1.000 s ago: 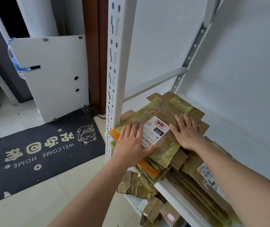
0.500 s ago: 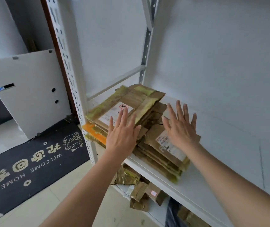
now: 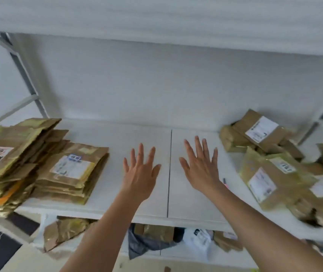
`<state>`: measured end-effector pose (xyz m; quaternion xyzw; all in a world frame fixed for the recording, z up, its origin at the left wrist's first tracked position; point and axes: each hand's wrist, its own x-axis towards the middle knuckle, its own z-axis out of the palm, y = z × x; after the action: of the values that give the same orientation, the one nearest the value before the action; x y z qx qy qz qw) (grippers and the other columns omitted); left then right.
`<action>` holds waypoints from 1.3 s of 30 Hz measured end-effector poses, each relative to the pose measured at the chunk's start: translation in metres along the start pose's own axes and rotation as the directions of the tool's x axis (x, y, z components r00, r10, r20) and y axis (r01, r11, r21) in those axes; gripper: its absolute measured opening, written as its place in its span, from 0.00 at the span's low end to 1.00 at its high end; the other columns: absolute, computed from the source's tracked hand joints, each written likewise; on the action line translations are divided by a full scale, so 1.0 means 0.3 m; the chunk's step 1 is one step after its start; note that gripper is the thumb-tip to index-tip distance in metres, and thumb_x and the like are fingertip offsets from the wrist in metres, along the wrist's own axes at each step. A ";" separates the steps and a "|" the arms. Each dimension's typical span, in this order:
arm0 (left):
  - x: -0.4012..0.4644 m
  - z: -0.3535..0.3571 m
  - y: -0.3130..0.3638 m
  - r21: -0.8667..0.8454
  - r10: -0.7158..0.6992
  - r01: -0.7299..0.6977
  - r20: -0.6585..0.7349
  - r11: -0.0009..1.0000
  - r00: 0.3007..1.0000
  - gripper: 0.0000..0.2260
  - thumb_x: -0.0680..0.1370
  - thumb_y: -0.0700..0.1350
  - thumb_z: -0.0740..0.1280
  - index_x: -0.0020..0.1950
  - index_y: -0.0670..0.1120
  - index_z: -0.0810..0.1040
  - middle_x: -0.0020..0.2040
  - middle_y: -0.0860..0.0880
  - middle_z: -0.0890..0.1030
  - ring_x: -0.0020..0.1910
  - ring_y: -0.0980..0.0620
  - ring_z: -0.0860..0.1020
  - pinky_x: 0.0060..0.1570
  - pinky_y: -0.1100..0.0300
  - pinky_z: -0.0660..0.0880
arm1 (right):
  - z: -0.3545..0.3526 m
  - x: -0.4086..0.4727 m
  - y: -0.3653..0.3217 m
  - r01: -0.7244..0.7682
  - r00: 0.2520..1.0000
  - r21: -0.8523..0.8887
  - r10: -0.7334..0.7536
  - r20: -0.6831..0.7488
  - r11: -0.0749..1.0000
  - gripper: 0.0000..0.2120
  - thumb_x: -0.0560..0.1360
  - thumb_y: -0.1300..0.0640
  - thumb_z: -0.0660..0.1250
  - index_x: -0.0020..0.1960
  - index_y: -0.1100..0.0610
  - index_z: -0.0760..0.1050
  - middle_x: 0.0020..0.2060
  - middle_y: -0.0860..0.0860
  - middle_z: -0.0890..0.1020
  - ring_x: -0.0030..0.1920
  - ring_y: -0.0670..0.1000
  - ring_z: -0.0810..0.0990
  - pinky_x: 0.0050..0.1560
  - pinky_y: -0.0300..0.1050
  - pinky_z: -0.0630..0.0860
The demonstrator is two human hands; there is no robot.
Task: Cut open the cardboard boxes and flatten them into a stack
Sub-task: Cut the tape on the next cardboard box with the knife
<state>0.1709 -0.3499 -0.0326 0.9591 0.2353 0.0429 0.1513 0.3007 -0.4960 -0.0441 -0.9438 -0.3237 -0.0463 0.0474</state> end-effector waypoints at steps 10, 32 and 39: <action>0.105 0.158 0.571 0.022 0.200 -0.204 0.120 0.979 0.972 0.27 0.84 0.57 0.47 0.81 0.54 0.41 0.81 0.46 0.39 0.80 0.41 0.41 0.77 0.41 0.42 | -0.093 -0.106 0.658 -0.297 0.955 0.035 0.297 0.015 0.954 0.34 0.81 0.36 0.50 0.80 0.47 0.41 0.79 0.58 0.39 0.78 0.61 0.34 0.75 0.67 0.38; 0.095 0.225 0.711 -0.188 0.305 -0.258 0.296 0.948 0.905 0.35 0.79 0.65 0.54 0.81 0.58 0.43 0.81 0.50 0.41 0.80 0.46 0.46 0.76 0.39 0.51 | -0.285 -0.068 0.766 -0.502 0.862 0.402 0.480 0.164 0.766 0.43 0.69 0.36 0.67 0.77 0.44 0.51 0.67 0.55 0.70 0.66 0.61 0.70 0.63 0.59 0.71; 0.093 0.192 0.598 -0.689 0.205 -0.053 0.140 0.723 0.969 0.28 0.76 0.69 0.59 0.74 0.74 0.51 0.79 0.60 0.50 0.77 0.55 0.54 0.74 0.47 0.62 | -0.357 -0.010 0.630 -0.423 0.904 0.776 0.155 0.400 0.468 0.28 0.73 0.36 0.68 0.69 0.45 0.70 0.63 0.44 0.77 0.62 0.51 0.76 0.55 0.46 0.74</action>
<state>0.2832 -0.5038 -0.0314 0.8501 0.1186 0.0365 0.5118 0.4086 -0.6592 0.0506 -0.8369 -0.1415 0.2565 0.4624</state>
